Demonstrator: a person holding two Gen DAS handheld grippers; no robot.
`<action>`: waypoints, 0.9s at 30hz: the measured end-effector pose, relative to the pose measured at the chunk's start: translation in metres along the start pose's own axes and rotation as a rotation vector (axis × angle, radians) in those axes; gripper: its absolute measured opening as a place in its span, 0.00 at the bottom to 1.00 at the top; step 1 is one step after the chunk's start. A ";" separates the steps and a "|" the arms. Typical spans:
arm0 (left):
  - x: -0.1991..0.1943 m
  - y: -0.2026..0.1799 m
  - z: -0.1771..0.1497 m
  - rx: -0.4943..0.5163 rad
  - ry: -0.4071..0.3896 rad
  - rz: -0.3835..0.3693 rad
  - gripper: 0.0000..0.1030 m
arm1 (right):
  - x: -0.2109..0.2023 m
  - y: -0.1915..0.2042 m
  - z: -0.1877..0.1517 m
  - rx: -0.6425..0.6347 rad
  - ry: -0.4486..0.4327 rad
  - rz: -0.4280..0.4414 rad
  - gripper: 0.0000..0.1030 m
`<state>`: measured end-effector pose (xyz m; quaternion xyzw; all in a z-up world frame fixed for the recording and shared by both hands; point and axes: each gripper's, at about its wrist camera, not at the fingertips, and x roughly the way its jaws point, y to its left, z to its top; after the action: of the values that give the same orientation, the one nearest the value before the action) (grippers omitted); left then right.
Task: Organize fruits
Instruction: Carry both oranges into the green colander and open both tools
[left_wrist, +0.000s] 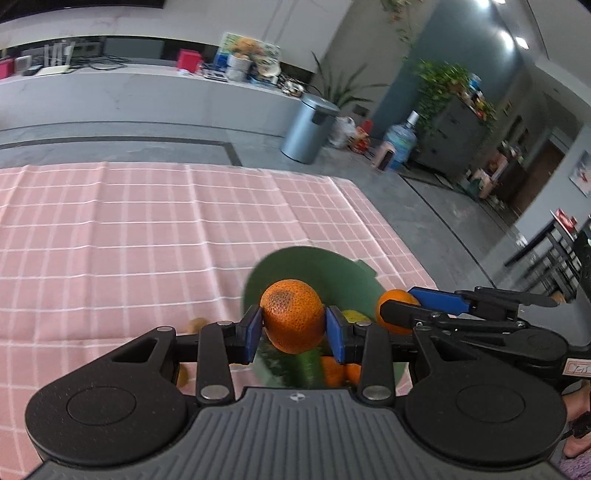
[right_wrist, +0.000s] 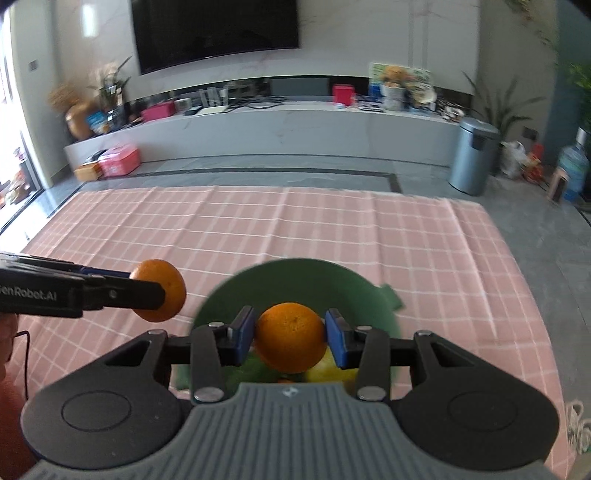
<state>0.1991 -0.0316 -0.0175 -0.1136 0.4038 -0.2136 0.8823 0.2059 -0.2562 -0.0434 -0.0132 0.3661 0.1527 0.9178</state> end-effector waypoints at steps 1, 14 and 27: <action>0.005 -0.004 0.000 0.013 0.010 -0.004 0.40 | 0.001 -0.006 -0.003 0.014 0.002 -0.007 0.37; 0.070 -0.016 -0.005 0.243 0.166 0.095 0.40 | 0.058 -0.024 -0.001 -0.072 0.049 0.008 0.37; 0.095 -0.021 -0.012 0.335 0.196 0.174 0.41 | 0.107 -0.017 0.001 -0.114 0.105 -0.004 0.38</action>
<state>0.2392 -0.0949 -0.0804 0.0915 0.4547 -0.2107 0.8605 0.2848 -0.2437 -0.1159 -0.0742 0.4042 0.1708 0.8955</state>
